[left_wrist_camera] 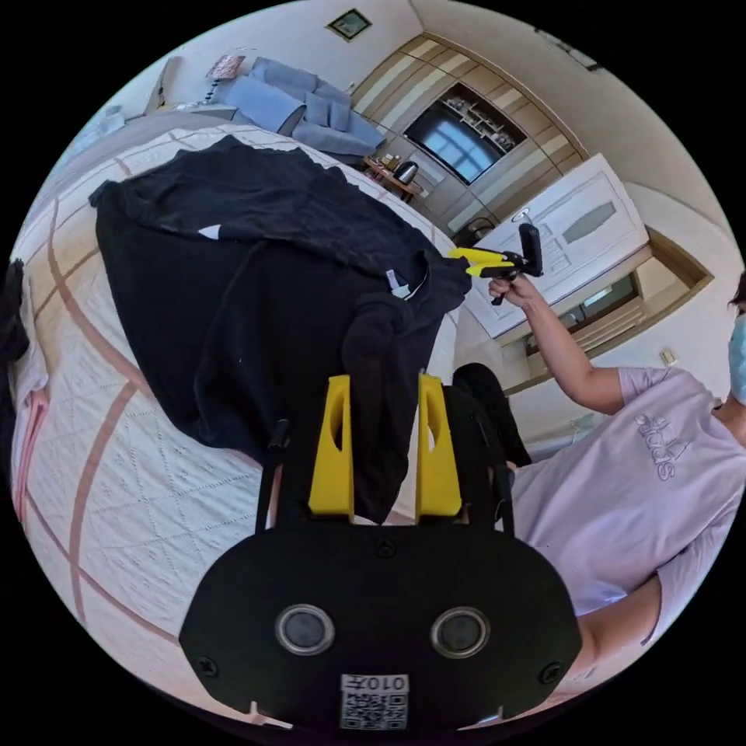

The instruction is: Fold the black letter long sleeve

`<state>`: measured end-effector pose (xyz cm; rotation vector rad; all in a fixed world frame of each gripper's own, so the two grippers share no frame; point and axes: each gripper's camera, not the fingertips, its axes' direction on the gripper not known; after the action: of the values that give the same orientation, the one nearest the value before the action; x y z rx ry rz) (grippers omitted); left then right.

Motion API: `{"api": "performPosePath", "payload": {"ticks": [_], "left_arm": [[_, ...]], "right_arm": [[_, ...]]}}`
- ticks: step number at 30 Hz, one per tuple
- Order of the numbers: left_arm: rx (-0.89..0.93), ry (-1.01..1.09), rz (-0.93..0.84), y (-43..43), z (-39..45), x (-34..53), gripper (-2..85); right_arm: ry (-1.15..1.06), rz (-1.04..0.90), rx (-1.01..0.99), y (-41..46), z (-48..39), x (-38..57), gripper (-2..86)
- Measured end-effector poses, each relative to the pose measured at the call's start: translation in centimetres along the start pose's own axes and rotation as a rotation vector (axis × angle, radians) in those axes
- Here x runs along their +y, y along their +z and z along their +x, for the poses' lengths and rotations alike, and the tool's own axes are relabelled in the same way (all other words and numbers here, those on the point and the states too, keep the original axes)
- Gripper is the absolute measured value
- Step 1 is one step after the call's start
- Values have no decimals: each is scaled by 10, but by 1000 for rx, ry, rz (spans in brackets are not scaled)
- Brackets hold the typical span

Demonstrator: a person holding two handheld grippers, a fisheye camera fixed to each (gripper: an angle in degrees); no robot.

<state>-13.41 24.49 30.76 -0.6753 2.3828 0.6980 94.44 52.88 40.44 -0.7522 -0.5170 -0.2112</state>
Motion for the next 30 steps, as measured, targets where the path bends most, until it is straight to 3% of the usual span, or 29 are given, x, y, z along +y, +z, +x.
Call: {"api": "performPosePath", "payload": {"ticks": [3,7,11,16,20,25,30], "left_arm": [[-164,43,-39,2,21,-1,102],[-196,41,-73,13,28,-5,90],[-286,37,-73,15,43,-1,54],[-172,102,62,-13,64,24,25],[4,275,149,-47,97,50,15],[-3,381,209,-84,146,81,10],[-131,486,208,-119,215,116,8]], "right_arm": [[-9,-60,2,16,-8,-11,135],[-13,-201,-6,37,-25,-15,100],[-10,-185,94,36,-46,-1,55],[-26,-6,-29,-7,-66,30,39],[-89,118,-16,-41,-88,54,44],[-160,280,-76,-73,-114,94,48],[-249,334,-88,-94,-146,123,49]]}}
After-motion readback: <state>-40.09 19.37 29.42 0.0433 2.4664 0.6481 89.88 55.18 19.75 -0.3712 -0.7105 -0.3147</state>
